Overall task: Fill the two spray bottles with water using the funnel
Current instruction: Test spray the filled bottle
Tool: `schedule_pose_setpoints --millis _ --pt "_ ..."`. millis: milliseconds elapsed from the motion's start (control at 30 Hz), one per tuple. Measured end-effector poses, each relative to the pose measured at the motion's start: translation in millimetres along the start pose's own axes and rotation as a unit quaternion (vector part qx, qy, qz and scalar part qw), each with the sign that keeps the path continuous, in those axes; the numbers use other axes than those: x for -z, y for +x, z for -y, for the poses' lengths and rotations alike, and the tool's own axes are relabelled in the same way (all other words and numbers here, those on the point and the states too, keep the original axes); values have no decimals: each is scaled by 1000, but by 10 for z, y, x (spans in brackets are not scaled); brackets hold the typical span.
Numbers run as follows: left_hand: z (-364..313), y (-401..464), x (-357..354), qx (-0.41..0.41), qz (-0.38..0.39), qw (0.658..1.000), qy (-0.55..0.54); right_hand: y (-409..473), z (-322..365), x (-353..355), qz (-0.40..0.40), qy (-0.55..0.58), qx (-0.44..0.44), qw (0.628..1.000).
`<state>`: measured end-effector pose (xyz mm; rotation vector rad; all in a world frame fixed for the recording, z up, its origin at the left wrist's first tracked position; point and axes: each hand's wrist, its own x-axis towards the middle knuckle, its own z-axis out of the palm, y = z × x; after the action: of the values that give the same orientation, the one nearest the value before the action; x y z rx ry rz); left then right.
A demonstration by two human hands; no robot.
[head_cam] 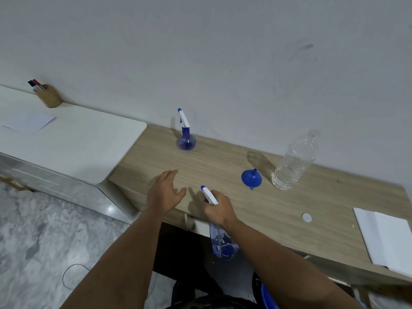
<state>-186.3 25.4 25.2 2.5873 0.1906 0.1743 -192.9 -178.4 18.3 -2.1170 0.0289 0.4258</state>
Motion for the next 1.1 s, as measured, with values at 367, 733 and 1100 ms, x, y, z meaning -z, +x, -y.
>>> schedule_pose_setpoints --millis 367,733,1100 --pt "-23 7 5 6 5 1000 1 37 43 33 3 -20 -8 1000" --pt "44 24 5 7 8 1000 -7 87 104 46 9 -20 -15 1000" --pt "109 111 55 20 27 999 -1 139 159 -16 8 -50 -39 998"
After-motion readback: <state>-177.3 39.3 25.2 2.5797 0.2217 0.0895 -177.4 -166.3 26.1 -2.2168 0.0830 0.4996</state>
